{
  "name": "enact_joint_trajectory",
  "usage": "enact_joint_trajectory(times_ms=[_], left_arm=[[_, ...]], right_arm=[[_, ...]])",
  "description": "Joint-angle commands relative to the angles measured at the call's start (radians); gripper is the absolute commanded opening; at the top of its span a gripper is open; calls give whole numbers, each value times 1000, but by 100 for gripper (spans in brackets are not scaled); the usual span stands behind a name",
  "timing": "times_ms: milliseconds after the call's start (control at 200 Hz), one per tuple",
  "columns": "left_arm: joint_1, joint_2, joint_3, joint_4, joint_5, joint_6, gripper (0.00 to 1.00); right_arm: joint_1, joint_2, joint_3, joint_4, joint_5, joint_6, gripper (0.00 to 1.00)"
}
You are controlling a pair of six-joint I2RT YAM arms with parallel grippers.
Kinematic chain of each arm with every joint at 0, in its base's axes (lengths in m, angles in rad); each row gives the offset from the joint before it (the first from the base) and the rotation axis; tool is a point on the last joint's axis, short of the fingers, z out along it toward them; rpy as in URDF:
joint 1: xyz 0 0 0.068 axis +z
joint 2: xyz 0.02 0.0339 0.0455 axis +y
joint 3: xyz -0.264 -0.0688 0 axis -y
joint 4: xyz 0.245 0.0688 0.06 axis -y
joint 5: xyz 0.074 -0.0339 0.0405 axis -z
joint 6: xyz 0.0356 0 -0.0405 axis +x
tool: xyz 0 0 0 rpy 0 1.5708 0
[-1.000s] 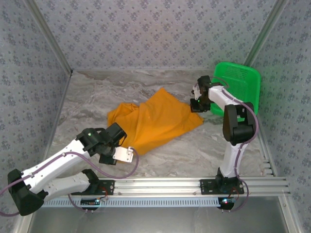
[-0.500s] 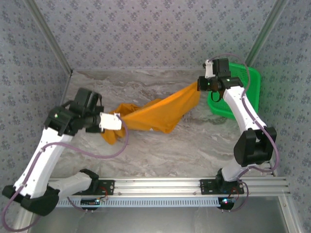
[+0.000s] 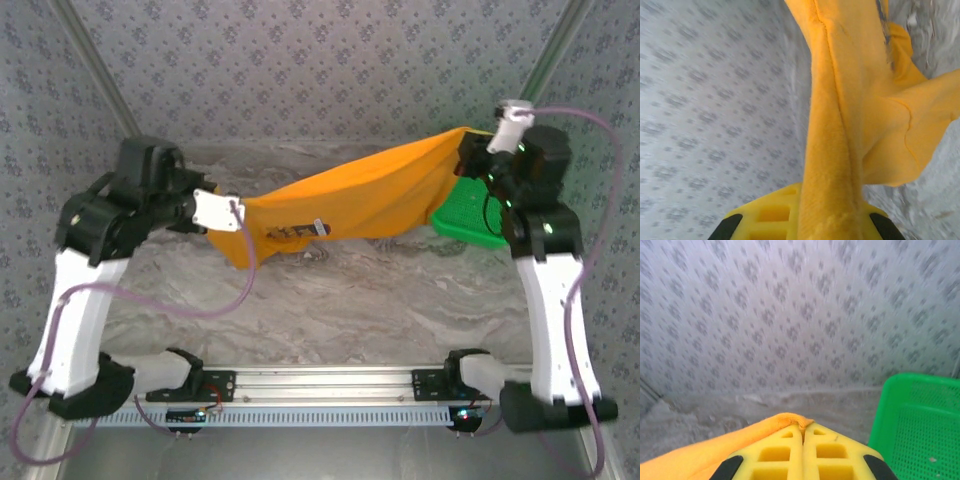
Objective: Fold the inside-out t-shirt
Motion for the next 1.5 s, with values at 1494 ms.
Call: enact_joint_trajectory(times_ms=[1494], left_arm=[[277,441,285,227,-84,170,0]], right_arm=[[27,563,324,103,-82,87,0]])
